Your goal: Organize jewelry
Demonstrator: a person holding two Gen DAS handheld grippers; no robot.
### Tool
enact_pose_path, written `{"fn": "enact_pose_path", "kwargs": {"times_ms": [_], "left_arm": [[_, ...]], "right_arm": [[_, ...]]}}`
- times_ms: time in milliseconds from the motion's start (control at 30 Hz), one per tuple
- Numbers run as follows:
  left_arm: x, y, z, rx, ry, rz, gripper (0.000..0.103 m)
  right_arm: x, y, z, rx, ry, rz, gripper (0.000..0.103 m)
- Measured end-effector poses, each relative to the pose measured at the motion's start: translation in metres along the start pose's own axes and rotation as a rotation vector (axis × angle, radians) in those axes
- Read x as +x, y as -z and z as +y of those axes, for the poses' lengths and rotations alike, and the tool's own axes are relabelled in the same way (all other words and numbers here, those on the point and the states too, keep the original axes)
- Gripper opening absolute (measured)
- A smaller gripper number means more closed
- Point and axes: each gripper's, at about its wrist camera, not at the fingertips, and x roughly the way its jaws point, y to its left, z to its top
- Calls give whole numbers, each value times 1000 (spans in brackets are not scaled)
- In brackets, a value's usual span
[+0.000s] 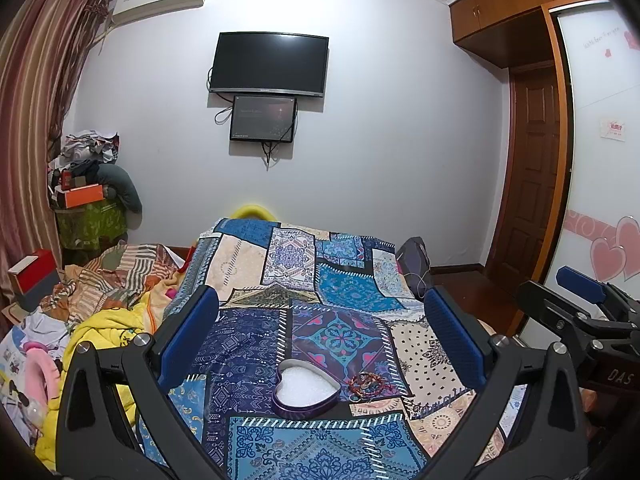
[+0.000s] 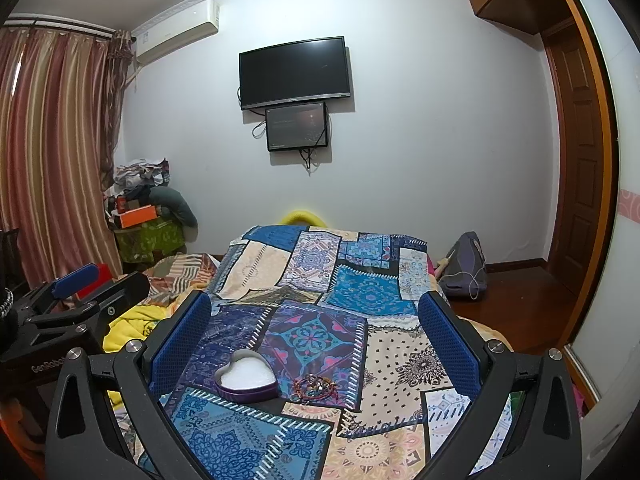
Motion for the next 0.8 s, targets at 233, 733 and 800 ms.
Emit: {"fn": "enact_pose_path", "kwargs": {"times_ms": [233,733,800], "left_arm": [[15,2,1,2,0,40,103],[120,57,-13,94,63,359,87],[131,67,-16,96,100,403,83]], "right_arm": [[13,5,-6,2,12,22,103],[79,40,-47,-33,111,216,102],[87,45,-53,-31,103,249,101]]}}
